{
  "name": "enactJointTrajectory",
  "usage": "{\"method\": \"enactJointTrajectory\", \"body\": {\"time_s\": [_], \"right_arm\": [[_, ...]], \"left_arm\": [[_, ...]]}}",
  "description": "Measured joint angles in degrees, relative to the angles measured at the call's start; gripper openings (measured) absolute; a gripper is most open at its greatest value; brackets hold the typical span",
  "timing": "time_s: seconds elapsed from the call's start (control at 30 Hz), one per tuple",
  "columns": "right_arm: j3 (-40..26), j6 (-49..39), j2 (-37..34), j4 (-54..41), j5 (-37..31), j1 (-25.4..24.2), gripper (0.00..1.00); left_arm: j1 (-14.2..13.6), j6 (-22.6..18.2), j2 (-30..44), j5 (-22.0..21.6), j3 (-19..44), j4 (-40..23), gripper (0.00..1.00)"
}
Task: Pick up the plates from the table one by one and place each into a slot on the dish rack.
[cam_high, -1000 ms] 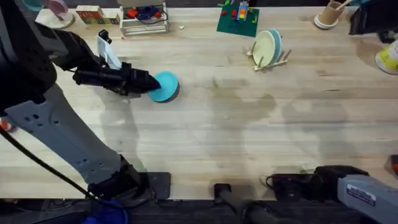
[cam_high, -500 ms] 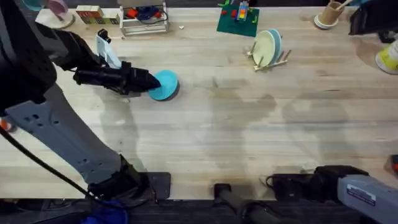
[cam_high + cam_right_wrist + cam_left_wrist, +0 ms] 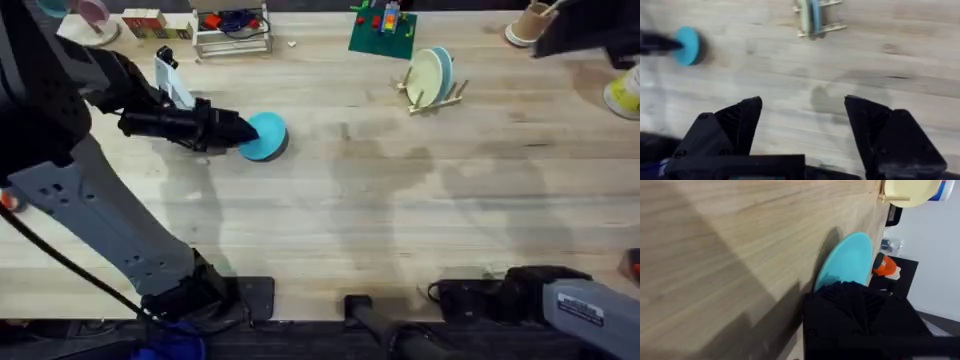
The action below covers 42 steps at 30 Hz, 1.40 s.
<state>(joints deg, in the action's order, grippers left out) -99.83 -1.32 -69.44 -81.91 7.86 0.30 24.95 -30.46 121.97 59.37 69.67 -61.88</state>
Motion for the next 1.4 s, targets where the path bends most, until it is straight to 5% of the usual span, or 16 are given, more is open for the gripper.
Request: {"method": "enactJointTrajectory", "body": {"time_s": [0.5,0.87,1.4], "right_arm": [[0.0,7.5,-16.4,3.5,17.5,3.4,0.994],[0.0,13.0,-26.5,15.0,19.3,16.9,0.994],[0.0,15.1,-38.2,25.2,19.4,28.0,0.993]], "left_arm": [[0.0,0.0,0.0,0.0,0.0,0.0,0.041],[0.0,0.0,0.0,0.0,0.0,0.0,0.040],[0.0,0.0,0.0,0.0,0.0,0.0,0.040]]}}
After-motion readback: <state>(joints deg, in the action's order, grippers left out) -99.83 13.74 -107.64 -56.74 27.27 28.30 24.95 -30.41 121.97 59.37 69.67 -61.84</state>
